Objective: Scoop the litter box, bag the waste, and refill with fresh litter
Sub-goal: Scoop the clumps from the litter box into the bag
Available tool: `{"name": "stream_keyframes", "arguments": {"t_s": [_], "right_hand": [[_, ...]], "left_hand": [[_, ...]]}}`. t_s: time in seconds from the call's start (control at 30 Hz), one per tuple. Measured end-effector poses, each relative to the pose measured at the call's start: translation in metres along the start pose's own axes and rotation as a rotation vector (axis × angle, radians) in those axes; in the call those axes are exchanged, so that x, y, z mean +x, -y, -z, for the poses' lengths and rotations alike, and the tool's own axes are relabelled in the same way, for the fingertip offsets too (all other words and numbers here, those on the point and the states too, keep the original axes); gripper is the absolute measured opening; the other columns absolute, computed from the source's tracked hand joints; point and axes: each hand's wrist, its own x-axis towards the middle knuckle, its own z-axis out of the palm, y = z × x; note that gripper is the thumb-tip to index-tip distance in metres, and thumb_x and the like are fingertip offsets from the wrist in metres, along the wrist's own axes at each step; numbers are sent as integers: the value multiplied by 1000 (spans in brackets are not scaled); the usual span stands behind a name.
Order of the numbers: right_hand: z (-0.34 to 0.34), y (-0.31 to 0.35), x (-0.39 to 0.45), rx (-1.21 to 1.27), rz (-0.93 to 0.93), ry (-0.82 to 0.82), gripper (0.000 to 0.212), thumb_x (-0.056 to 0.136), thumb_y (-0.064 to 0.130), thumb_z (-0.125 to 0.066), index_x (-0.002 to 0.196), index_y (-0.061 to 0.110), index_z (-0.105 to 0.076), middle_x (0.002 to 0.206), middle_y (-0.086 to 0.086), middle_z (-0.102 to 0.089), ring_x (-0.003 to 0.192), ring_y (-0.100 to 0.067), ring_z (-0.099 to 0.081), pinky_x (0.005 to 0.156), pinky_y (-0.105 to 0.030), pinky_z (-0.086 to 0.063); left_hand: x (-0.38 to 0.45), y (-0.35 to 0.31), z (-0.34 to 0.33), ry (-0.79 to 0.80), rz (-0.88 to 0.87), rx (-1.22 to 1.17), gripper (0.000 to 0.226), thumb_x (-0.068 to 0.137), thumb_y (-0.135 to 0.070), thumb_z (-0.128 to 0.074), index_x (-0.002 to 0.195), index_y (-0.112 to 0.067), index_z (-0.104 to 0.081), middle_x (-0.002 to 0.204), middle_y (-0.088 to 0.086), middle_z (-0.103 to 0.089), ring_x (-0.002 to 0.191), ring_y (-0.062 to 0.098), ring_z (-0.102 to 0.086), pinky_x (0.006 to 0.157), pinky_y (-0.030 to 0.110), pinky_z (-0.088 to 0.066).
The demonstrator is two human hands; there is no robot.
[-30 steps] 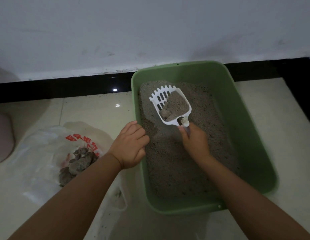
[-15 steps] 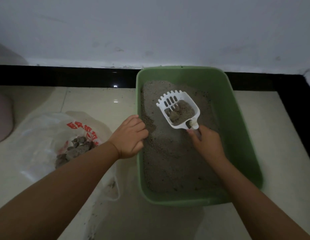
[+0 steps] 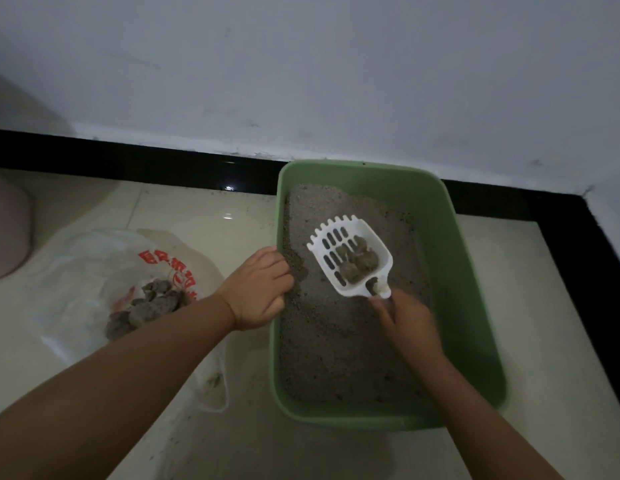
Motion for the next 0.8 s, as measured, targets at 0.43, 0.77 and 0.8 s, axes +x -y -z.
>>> {"name": "stream_keyframes", "arguments": {"t_s": [0.43, 0.77, 0.8], "right_hand": [[12, 21, 8, 74, -13, 35, 24, 95, 25, -48, 76, 10, -48, 57, 7, -40, 66, -20, -45, 50, -24, -29], [-6, 128, -3, 19, 227, 232, 38, 92, 25, -52, 58, 20, -36, 58, 4, -39, 67, -18, -45, 50, -27, -25], [-13, 142, -5, -2, 256, 264, 37, 92, 25, -53, 59, 20, -36, 60, 2, -43, 72, -19, -48, 51, -30, -23]], "left_hand": [[-22, 19, 31, 115, -45, -16, 33, 80, -29, -40, 102, -10, -57, 101, 12, -68, 100, 19, -45, 85, 34, -51], [-111, 69, 107, 369, 994, 325, 59, 86, -24, -53, 138, -10, -31, 147, 13, -26, 137, 31, -18, 113, 44, -14], [-120, 71, 111, 383, 1069, 310, 60, 86, -24, -53, 138, -9, -30, 146, 15, -26, 136, 32, -21, 112, 44, -18]]}}
